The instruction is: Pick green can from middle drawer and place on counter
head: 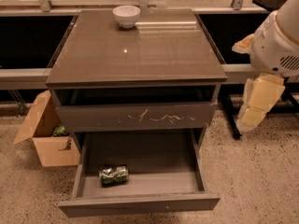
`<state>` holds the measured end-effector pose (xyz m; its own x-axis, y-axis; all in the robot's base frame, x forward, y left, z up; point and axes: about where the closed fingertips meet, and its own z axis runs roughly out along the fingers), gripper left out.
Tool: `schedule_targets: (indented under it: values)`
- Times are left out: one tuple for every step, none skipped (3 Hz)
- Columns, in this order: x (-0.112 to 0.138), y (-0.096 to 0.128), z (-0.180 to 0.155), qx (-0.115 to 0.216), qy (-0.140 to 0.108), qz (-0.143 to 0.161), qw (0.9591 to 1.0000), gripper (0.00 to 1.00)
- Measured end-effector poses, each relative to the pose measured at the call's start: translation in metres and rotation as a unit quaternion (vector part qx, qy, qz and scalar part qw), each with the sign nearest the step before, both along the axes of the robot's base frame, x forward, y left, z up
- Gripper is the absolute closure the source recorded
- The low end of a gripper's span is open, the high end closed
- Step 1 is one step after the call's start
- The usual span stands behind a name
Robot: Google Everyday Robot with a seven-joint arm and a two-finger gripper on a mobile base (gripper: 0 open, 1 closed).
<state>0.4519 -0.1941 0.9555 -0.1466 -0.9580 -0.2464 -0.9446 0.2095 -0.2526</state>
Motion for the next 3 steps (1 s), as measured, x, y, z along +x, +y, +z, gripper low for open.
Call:
schedule_targets:
  values:
    - [0.012,0.024,-0.027,0.034,0.006,0.033,0.9989,0.0]
    - [0.012,0.024,-0.027,0.034,0.006,0.033,0.9989,0.0]
    - [0.013,0.034,-0.047,0.034,0.013,0.047,0.9982,0.0]
